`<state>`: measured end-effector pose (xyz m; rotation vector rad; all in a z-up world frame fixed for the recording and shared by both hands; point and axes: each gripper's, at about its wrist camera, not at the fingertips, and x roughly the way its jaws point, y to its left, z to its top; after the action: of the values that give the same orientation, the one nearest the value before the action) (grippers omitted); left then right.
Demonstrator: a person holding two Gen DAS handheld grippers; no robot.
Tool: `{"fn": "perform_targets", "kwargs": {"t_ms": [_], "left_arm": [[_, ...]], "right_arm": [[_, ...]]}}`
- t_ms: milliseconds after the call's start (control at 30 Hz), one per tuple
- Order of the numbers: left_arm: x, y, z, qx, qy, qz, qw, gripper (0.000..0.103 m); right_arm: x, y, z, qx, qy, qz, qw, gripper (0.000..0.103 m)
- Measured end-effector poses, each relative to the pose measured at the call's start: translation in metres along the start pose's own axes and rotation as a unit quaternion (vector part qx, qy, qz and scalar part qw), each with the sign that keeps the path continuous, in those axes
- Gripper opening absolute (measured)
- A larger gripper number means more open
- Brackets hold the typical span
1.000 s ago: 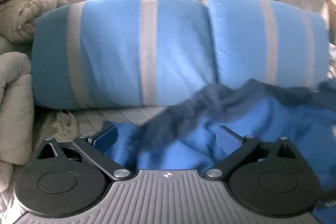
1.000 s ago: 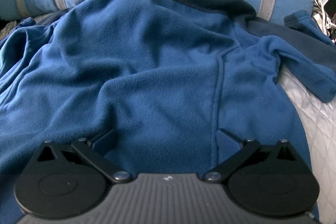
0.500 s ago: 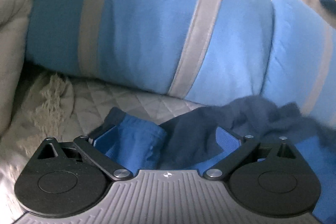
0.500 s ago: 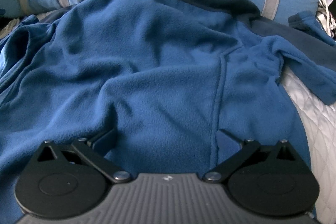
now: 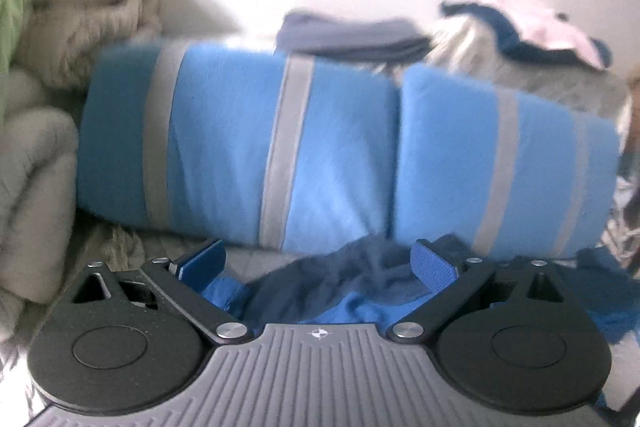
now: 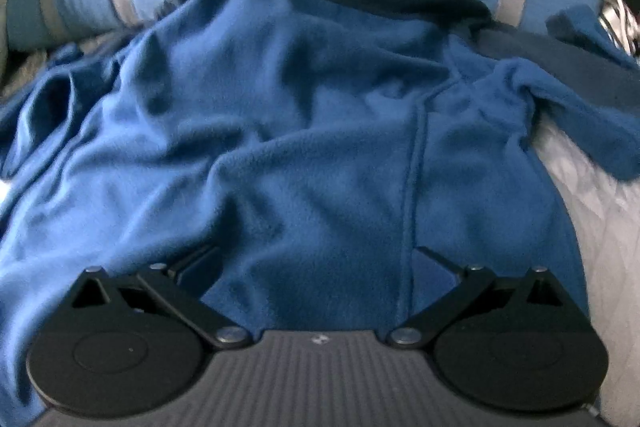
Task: Fold clothes
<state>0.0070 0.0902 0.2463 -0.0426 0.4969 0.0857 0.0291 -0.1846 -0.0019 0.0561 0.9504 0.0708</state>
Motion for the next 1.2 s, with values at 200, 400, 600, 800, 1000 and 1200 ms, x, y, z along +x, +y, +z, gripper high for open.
{"fn": "perform_targets", "kwargs": {"t_ms": [200,400,600,800,1000,1200], "left_arm": [[-0.049,-0.028,0.027,0.033,-0.001,-0.02,0.9992,0.101],[-0.088,-0.031,0.033,0.03,-0.026,-0.017,0.9991,0.102],[-0.112,-0.013,-0.011,0.039,-0.006,-0.001,0.9992,0.102],[-0.109,-0.004,-0.063,0.06,0.041,0.005,0.9973,0.101],[-0.13,0.003,-0.049,0.056,0.029,-0.008,0.998,0.101],[-0.143,-0.001,0.012,0.076,-0.028,-0.021,0.9965,0.102]], "right_arm": [[-0.016,-0.009,-0.002,0.042,-0.016,0.028,0.999,0.102],[-0.033,-0.009,-0.019,0.016,-0.02,0.041,0.999,0.102],[-0.068,-0.005,-0.038,-0.025,-0.039,0.058,0.997,0.102],[-0.115,0.004,-0.04,-0.049,-0.056,0.074,0.994,0.102],[-0.182,0.008,-0.025,-0.088,-0.098,0.083,0.988,0.102],[-0.248,-0.004,0.02,-0.095,-0.144,0.093,0.981,0.102]]}}
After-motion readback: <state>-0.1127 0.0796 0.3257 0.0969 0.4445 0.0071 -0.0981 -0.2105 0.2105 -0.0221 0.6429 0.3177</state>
